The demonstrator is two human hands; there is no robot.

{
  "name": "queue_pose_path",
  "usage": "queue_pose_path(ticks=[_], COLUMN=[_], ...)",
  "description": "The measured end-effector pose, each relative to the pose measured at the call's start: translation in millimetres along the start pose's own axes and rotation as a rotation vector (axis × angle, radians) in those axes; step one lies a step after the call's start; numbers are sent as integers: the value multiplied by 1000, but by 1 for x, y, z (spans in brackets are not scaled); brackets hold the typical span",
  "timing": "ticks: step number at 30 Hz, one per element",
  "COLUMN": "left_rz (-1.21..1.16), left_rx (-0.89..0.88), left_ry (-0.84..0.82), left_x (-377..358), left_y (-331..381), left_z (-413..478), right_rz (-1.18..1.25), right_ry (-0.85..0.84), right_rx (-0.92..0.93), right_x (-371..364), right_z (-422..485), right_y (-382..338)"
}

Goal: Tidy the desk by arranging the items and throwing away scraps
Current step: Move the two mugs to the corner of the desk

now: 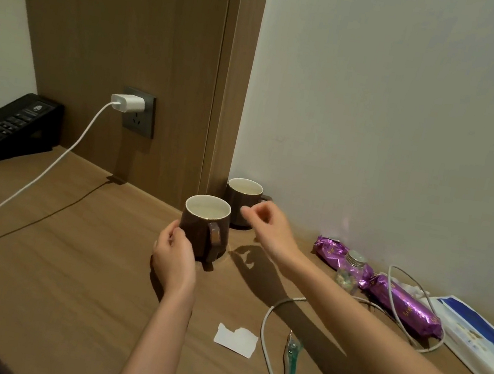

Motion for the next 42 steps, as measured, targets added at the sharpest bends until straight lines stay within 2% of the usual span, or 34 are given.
queue_pose_path(ticks=[3, 5, 12, 19, 33, 35, 38, 42], left_rz=[-31, -25, 5, 106, 171, 207, 251, 267], left_rx=[20, -23, -120, -235, -338, -399, -468, -470], left_ry=[-72, -93, -177, -255, -211, -209, -205, -181], left_x=[-3, -3, -9, -24, -28, -28, -30, -34], left_y=[-1, 1, -2, -2, -3, 1, 4, 2], left_z=[-2, -4, -4, -8, -7, -11, -15, -9], right_rz=[-99, -168, -200, -229, -230, -222, -196, -262], right_ry=[-184, -227, -107, -86, -109, -36, 125, 9], right_rx=[65, 104, 166, 176, 204, 221, 155, 49], right_x=[-23, -35, -27, -11, -8, -1, 17, 16], right_z=[-36, -47, -37, -14, -6, -3, 14, 34], right_y=[-15, -15, -7, 5, 6, 3, 13, 38])
Point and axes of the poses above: each hand's wrist, its own z-axis towards the middle knuckle, its own x-axis out of the back of the hand, y = z × x, the point moved 8 cm from there along z, towards the middle knuckle, and after that the axes turned 13 degrees about y, right-handed, at the moved point
